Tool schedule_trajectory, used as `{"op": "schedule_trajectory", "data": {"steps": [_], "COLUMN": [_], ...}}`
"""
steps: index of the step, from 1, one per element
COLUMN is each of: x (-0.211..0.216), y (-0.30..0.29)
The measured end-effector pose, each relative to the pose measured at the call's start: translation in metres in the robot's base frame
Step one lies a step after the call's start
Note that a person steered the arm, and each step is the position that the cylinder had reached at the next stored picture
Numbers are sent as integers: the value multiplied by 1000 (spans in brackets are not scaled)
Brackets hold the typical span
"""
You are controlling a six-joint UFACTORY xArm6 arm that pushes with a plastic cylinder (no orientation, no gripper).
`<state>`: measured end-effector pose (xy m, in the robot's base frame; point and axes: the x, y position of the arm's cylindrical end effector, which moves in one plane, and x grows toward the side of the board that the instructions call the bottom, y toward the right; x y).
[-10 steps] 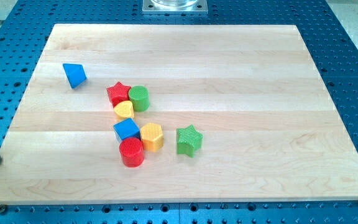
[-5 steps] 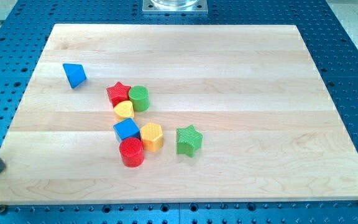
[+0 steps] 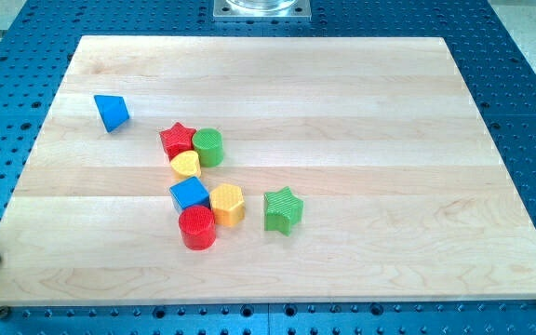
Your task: Place your arm at the top left of the triangle
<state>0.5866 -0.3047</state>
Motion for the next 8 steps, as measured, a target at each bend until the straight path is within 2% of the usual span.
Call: {"op": "schedule_trajectory", "data": {"steps": [4,5,6,7,8], "x": [-4,-36,-56,-56,-104], "y": [15,26,0,0,0]}}
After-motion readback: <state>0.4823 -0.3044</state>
